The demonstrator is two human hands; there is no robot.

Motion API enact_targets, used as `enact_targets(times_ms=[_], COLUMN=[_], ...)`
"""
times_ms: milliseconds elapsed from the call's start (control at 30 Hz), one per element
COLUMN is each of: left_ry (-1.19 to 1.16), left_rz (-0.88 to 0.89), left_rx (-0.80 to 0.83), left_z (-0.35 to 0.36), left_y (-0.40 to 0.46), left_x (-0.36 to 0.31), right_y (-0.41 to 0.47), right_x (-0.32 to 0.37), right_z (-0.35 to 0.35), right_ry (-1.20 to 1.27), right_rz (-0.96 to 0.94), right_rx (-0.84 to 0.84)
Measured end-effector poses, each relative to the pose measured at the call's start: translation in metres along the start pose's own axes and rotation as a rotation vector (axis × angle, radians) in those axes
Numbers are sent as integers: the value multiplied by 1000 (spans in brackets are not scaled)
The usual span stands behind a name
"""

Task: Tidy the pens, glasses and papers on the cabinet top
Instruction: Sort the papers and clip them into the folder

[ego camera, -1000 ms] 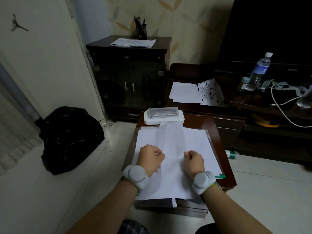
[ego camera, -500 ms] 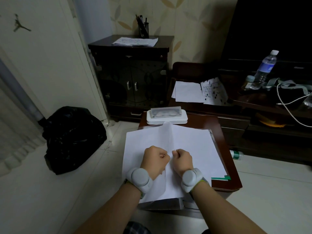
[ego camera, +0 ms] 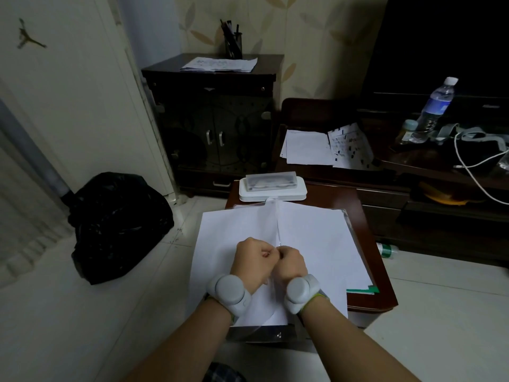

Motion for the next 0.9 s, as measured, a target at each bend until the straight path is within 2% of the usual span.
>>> enact_targets(times_ms=[100,200,300,367,433,600,900], left_ry=[10,40,60,67,68,61,51], left_rz=[-6,8,27,41,47,33,75], left_rx=[-10,-4,12,19,16,1,12], left_z=[-2,-1,2,4,5,4,3], left_y=[-1,-1,-1,-1,-1,-1,5], left_x=[4,3,5,5,5,11,11], right_y=[1,3,-5,-11,-11,-1,-7], right_x=[-1,-16,-42,-58,-66,-68,-57], right_z=[-19,-72,-111,-119,-119,-115,-117], right_ry=[44,-59,-216,-237,-213,-227,-370], right_rz=[25,73,252,389,440,412,287], right_rx=[-41,-313,-506,-504,-456,-347,-440])
Point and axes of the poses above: each hand's wrist, its own y-axis towards the middle knuckle, its own z-axis out of the palm, x = y × z, the point moved 10 cm from there along y, towards the middle knuckle, and after that the axes turned 7 degrees about z, right-handed, at the moved point
